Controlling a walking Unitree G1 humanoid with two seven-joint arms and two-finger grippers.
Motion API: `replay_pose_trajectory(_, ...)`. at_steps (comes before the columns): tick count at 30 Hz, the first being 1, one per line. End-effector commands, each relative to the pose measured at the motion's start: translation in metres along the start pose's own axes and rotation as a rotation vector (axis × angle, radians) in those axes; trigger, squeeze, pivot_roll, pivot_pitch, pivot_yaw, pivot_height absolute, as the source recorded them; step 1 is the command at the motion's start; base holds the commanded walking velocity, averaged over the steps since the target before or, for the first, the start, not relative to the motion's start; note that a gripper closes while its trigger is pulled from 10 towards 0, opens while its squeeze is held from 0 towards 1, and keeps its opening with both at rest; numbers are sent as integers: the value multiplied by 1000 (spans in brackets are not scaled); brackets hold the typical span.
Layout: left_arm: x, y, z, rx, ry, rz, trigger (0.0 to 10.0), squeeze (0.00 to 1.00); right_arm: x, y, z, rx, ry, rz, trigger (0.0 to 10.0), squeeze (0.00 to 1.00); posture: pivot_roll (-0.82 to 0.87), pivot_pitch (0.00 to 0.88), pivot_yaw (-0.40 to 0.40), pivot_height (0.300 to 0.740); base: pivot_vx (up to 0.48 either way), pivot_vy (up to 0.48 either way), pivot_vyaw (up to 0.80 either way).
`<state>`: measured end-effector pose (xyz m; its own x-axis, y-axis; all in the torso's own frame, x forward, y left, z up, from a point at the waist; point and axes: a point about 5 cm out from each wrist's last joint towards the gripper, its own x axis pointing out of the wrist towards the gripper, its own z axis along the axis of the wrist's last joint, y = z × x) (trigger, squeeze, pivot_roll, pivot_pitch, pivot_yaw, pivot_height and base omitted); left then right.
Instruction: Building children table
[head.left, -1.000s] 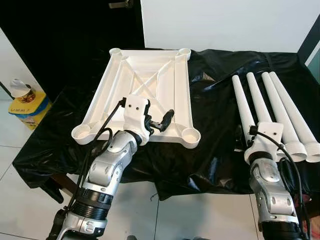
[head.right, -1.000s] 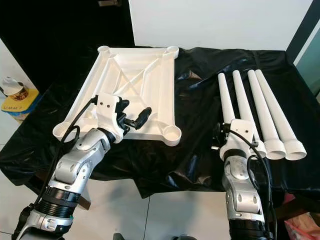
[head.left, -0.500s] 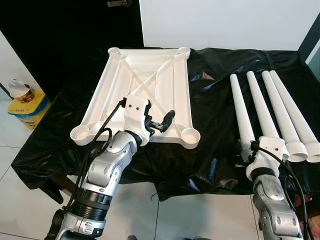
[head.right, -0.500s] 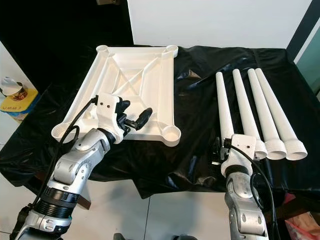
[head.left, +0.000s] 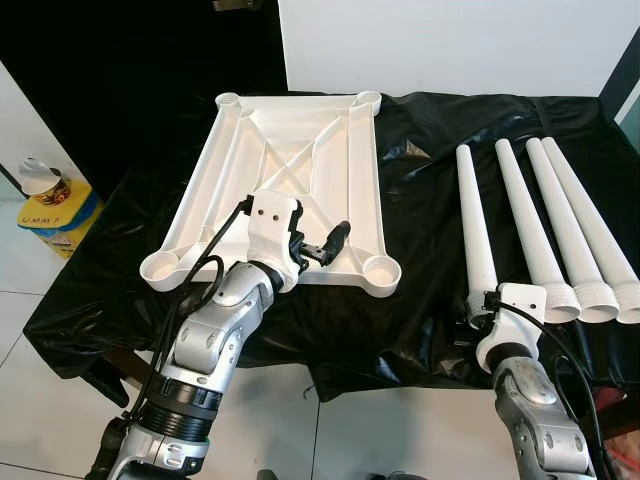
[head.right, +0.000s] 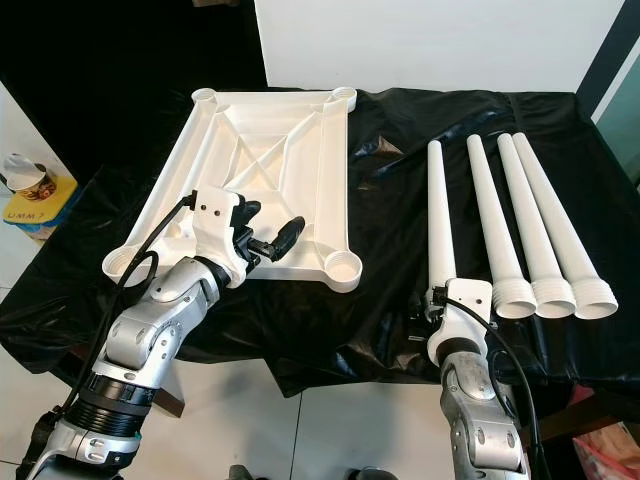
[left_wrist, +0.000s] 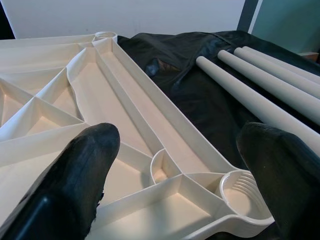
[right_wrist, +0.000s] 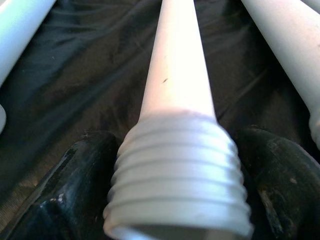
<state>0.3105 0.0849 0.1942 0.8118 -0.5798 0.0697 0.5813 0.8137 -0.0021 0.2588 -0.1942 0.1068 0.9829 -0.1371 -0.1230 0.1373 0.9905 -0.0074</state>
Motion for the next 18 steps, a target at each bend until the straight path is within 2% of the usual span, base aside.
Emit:
replay_pose_trajectory(1,-1,-8,0,-2,10,-134,10000,0,5,4,-5,13,25,35,10000,0,-130,97,40,740,0,0,0)
replay_pose_trajectory(4,-2,-7,1,2,8,-127,10000,0,15,12,-5,18,30,78,10000,0,-124,99,39,740,0,0,0)
replay_pose_trajectory(5,-2,-6,1,3,8,-120,10000,0,20,14,-6,22,35,92,0,0,-118,100,36,740,0,0,0)
replay_pose_trajectory(15,-4,-4,1,15,9,-106,10000,0,26,19,-16,78,96,134,0,0,-108,102,33,740,0,0,0)
replay_pose_trajectory(16,-4,-4,1,19,10,-105,10000,0,26,18,-16,79,93,125,4902,0,-107,103,32,740,0,0,0)
replay_pose_trajectory(18,-4,-4,0,21,12,-104,10000,0,26,17,-16,79,90,118,4902,0,-107,103,32,740,0,0,0)
